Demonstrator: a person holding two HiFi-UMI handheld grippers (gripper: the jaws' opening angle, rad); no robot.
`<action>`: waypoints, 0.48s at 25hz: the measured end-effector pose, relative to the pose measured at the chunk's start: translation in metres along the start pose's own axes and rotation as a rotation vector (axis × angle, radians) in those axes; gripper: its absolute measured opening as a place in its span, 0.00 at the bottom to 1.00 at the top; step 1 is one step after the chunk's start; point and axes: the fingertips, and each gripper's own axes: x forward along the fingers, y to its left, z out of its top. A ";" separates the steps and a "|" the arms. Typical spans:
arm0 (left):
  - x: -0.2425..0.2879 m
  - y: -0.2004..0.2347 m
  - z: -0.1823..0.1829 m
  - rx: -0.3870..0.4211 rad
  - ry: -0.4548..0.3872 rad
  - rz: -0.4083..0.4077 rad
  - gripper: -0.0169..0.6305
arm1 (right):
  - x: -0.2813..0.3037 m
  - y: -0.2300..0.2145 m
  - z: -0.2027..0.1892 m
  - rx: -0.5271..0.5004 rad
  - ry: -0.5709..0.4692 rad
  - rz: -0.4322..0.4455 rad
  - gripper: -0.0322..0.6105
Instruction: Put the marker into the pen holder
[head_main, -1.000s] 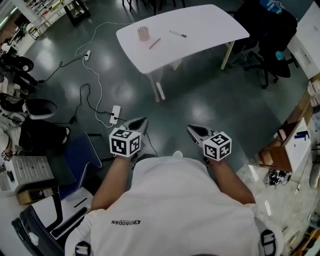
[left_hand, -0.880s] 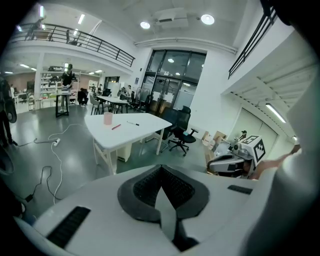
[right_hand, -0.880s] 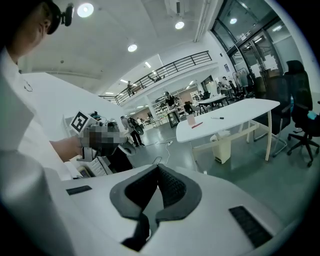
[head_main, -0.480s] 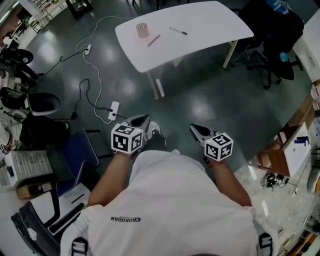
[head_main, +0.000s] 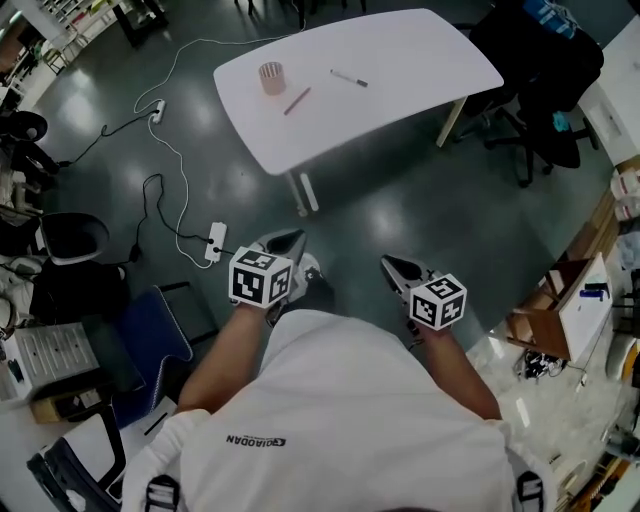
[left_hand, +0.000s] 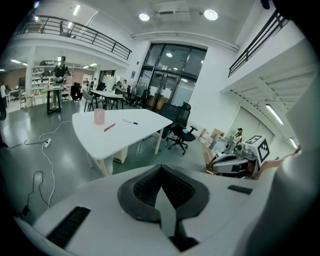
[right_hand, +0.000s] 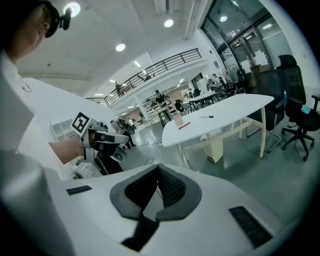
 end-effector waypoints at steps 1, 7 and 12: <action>0.007 0.008 0.006 -0.005 0.002 -0.003 0.07 | 0.008 -0.007 0.006 0.002 0.011 -0.005 0.08; 0.034 0.076 0.052 -0.031 -0.007 0.012 0.07 | 0.073 -0.029 0.060 -0.043 0.061 0.006 0.08; 0.041 0.129 0.104 -0.038 -0.063 0.006 0.07 | 0.128 -0.034 0.117 -0.107 0.066 0.018 0.08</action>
